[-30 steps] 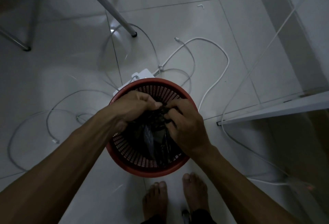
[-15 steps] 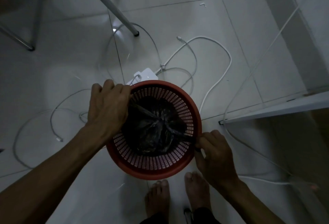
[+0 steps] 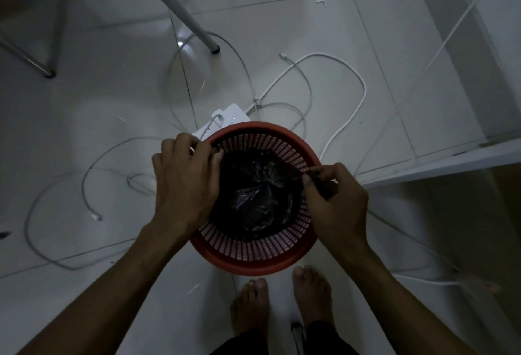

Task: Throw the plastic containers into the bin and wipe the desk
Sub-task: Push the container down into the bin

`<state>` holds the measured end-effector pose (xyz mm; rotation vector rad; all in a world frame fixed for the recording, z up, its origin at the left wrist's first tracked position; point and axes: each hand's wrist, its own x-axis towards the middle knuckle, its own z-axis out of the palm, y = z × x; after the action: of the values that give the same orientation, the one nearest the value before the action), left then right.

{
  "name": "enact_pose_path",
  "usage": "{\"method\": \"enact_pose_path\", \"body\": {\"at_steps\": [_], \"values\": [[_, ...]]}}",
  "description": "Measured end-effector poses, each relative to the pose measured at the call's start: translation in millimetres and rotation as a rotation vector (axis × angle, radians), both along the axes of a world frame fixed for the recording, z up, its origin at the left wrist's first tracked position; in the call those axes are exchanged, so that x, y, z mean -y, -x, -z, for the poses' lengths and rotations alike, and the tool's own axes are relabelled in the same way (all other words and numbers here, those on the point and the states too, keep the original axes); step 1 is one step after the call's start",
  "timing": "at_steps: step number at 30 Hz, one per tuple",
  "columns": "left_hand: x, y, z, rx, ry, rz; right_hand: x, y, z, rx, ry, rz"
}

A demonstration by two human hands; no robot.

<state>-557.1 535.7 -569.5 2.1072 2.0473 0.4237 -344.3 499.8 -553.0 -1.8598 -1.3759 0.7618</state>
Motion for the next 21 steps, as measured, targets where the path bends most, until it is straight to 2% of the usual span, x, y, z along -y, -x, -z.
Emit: {"method": "enact_pose_path", "body": {"at_steps": [2, 6, 9, 14, 16, 19, 21], "values": [[-4, 6, -3, -0.063, -0.008, 0.009, -6, -3, 0, -0.028, 0.034, 0.085], [-10, 25, 0, -0.188, 0.059, 0.089, -10, -18, 6, 0.139, 0.099, 0.164], [-8, 32, 2, -0.209, 0.111, 0.150, -8, -18, 10, 0.160, 0.118, 0.171], [-7, 31, -5, -0.202, 0.110, 0.111, -12, -16, 8, 0.187, 0.112, 0.192], [-6, 24, -8, -0.206, 0.094, 0.078, -9, -11, 5, 0.143, 0.101, 0.134], [1, 10, -10, -0.171, 0.083, 0.116, 5, 3, 3, -0.025, 0.039, -0.101], [4, -1, -11, 0.025, 0.101, 0.107, 14, 11, 9, -0.016, 0.024, -0.302]]}}
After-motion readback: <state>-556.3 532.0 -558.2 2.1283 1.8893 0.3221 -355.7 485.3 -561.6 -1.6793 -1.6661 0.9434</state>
